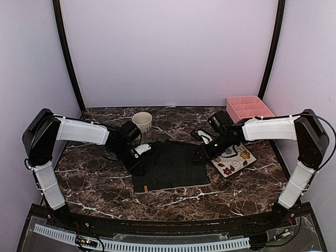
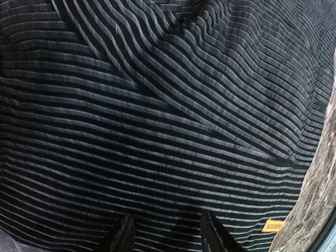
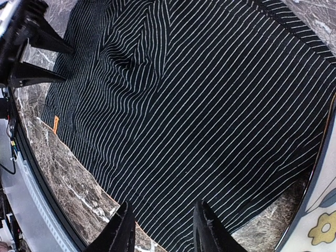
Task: Roll the underwear
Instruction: Rotate the underwear at the center of the board.
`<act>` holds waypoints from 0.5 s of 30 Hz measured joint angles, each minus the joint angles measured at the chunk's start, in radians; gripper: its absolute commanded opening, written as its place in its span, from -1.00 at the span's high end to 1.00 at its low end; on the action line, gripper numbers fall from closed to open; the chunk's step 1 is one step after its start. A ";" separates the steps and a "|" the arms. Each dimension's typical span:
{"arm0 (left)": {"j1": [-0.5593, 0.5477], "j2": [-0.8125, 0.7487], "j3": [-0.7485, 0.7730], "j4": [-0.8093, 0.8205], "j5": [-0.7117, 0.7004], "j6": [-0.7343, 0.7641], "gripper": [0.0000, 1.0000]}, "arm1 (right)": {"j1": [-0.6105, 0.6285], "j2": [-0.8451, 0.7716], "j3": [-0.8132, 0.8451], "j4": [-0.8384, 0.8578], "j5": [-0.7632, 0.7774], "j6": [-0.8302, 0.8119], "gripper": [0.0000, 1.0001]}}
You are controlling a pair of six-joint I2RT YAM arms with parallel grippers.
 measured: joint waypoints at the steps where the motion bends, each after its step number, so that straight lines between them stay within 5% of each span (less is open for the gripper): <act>1: -0.002 0.003 -0.008 -0.007 -0.005 -0.008 0.12 | 0.000 0.003 0.004 -0.004 0.003 0.000 0.26; 7: -0.056 -0.056 -0.073 -0.054 -0.024 -0.076 0.24 | 0.000 0.007 0.013 -0.026 0.017 0.001 0.26; 15: -0.327 -0.082 -0.091 -0.209 0.097 -0.139 0.21 | 0.000 0.007 0.020 -0.064 0.026 -0.001 0.29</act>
